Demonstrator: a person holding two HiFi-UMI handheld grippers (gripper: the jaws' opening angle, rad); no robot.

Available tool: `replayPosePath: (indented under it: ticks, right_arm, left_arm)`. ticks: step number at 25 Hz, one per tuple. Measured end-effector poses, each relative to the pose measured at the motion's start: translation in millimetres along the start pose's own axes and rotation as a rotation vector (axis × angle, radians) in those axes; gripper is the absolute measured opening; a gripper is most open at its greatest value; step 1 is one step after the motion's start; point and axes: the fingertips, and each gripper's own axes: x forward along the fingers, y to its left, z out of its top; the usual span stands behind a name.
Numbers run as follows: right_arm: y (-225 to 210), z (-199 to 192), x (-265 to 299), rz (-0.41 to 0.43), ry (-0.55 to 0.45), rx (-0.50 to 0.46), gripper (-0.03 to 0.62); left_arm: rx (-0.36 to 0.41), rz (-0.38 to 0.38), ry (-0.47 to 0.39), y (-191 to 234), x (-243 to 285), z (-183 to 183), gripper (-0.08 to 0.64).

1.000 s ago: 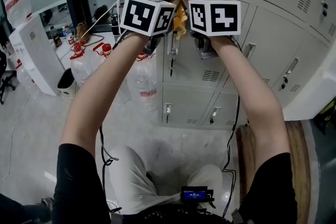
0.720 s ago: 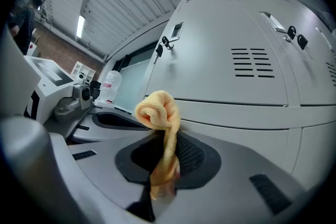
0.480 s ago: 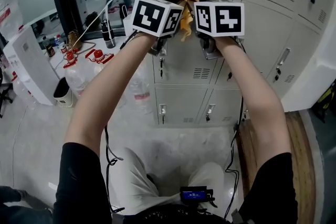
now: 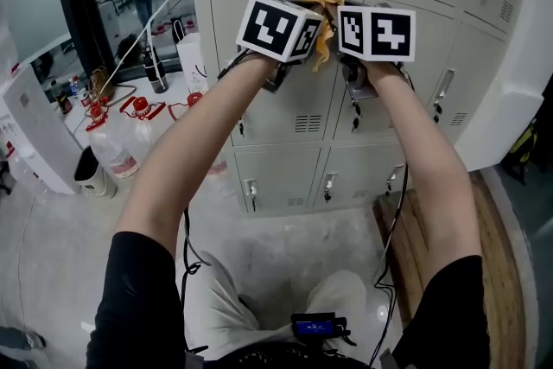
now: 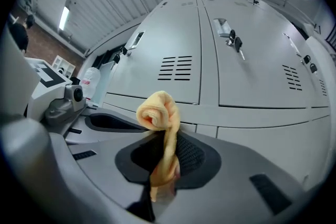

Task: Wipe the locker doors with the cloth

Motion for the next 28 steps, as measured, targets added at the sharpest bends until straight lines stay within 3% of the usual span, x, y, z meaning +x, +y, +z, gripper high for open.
replayPosePath:
  ticks: [9,20,23,28]
  right_arm:
    - [-49,-13,-14,-0.081,0.016,0.024,0.083]
    - [-57,-15,-13,-0.085,0.004,0.047,0.083]
    - [-52,-14,-20,-0.066,-0.023,0.039,0.081]
    - [-18,-17,-36,0.040,-0.064,0.049,0.081]
  left_arm:
    - [-0.003,-0.061,-0.005,-35,36,5,0.018]
    - [-0.010,-0.077,0.001,-39,43,6,0.018]
    - [0.031,-0.073,0.005,-42,37,7,0.018]
    - [0.049,-0.096,-0.008,-46,3,-2,0.018]
